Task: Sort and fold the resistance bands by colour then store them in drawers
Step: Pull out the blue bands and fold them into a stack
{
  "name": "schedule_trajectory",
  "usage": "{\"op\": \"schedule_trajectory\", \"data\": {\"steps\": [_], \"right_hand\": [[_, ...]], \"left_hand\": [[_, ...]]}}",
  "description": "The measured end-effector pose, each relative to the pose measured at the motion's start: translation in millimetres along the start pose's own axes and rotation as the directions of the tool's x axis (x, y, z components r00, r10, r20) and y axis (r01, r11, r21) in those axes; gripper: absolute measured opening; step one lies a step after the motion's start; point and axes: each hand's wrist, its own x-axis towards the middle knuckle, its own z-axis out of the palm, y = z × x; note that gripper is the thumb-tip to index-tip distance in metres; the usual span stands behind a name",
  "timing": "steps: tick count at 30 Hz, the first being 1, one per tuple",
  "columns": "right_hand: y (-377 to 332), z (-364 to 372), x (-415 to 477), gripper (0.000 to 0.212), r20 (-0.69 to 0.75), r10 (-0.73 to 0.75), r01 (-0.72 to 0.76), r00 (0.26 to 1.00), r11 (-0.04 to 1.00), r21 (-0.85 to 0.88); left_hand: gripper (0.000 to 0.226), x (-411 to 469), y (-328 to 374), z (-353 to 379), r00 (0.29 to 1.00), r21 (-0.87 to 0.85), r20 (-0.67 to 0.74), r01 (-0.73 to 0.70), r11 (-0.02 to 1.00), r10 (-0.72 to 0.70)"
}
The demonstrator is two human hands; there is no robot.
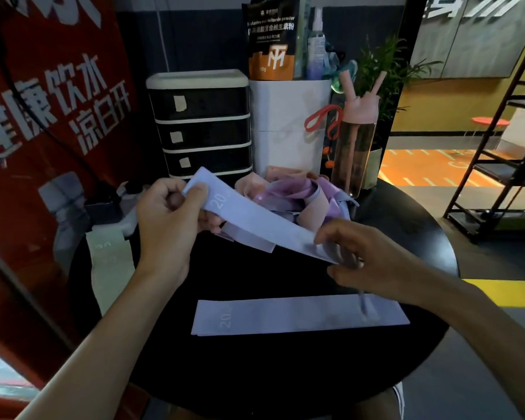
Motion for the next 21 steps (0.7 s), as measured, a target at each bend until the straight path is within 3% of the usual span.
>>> {"op": "schedule_trajectory", "data": {"steps": [9, 12, 16, 21], "right_hand": [[27, -9, -23, 0.04, -0.004, 0.067, -0.067, 0.998, 0.995, -0.073], [36, -8, -27, 0.041, 0.001, 0.042, -0.041, 0.999, 0.994, -0.103], [44, -4, -36, 0.033, 0.013, 0.022, -0.019, 1.0, 0.984, -0.178], [50, -2, -46, 0.027, 0.014, 0.027, -0.024, 1.0, 0.983, -0.184]], "left_hand": [[0.017, -17, -32, -32, 0.998, 0.061, -0.04, 0.045, 0.997, -0.043], [0.028, -30, -43, -42, 0.999, 0.145, 0.037, -0.041, 0.989, 0.036], [0.021, -44, -58, -55, 0.973, 0.373, 0.175, -0.205, 0.905, 0.149], [0.024, -58, -70, -67, 0.938, 0.492, 0.319, -0.286, 0.823, 0.135]]}}
